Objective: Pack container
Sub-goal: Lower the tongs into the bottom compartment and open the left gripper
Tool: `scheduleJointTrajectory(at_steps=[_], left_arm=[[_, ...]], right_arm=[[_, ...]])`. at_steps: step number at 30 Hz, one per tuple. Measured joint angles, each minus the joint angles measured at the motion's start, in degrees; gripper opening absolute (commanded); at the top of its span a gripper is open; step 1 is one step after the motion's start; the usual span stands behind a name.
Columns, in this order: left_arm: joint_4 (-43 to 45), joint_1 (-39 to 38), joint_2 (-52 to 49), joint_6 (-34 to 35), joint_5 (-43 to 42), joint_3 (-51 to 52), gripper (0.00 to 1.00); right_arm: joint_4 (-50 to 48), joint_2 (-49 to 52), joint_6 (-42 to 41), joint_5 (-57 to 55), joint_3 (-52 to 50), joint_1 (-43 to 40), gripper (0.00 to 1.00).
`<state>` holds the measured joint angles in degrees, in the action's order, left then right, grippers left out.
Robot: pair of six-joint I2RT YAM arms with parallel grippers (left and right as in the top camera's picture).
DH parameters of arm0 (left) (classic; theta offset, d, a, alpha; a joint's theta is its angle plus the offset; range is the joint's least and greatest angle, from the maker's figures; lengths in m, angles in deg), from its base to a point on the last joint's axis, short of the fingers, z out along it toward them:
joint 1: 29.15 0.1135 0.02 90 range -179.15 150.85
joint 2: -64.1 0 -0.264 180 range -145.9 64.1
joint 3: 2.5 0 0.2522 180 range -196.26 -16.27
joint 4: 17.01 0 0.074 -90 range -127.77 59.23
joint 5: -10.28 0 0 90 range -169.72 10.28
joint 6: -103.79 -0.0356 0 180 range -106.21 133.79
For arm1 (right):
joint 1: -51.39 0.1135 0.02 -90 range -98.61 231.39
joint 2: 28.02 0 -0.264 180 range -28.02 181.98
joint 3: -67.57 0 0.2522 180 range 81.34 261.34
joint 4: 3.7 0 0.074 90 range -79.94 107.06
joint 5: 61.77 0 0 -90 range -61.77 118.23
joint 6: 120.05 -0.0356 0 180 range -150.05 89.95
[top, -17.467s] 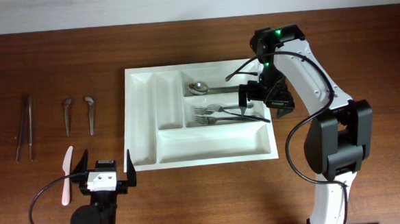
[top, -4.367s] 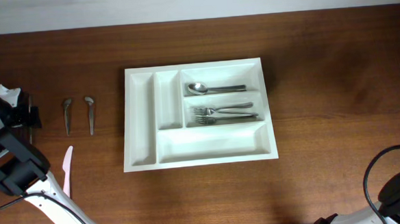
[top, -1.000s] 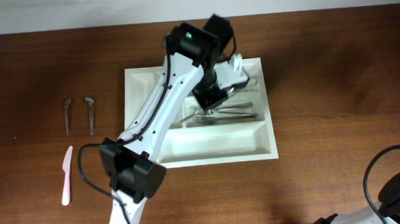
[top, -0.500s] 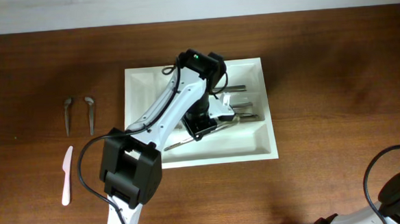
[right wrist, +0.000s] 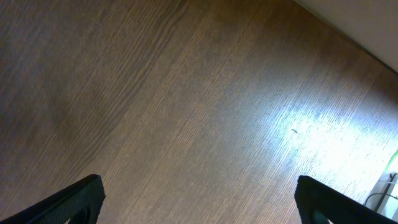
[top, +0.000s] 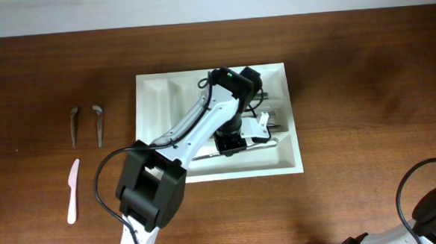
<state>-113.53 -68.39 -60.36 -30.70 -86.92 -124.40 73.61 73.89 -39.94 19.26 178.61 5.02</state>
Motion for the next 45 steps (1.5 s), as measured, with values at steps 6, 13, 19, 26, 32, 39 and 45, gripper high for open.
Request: scheduleJointTrajectory(at_steps=[6, 13, 19, 26, 32, 39, 45], left_arm=[[0.6, -2.3, 0.0, -2.1, -1.0, 0.4, 0.13], [3.1, -2.6, 0.1, -3.3, -2.3, 4.0, 0.14], [5.9, -2.6, 0.1, -3.6, -2.4, 6.1, 0.15], [8.6, -2.4, 0.1, -3.8, -2.4, 9.3, 0.14], [11.7, -0.7, 0.2, -3.8, -2.4, 10.0, 0.18], [11.9, 3.2, 0.2, -4.1, -2.4, 10.1, 0.34], [11.8, 4.3, 0.2, -4.1, -2.5, 10.1, 0.35]], right_arm=[[0.0, 0.0, 0.0, 0.0, 0.0, 0.0, 0.99], [0.0, 0.0, 0.0, 0.0, 0.0, 0.0, 0.99], [0.0, 0.0, 0.0, 0.0, 0.0, 0.0, 0.99], [0.0, 0.0, 0.0, 0.0, 0.0, 0.0, 0.99], [0.0, 0.0, 0.0, 0.0, 0.0, 0.0, 0.99], [0.0, 0.0, 0.0, 0.0, 0.0, 0.0, 0.98], [0.0, 0.0, 0.0, 0.0, 0.0, 0.0, 0.99]])
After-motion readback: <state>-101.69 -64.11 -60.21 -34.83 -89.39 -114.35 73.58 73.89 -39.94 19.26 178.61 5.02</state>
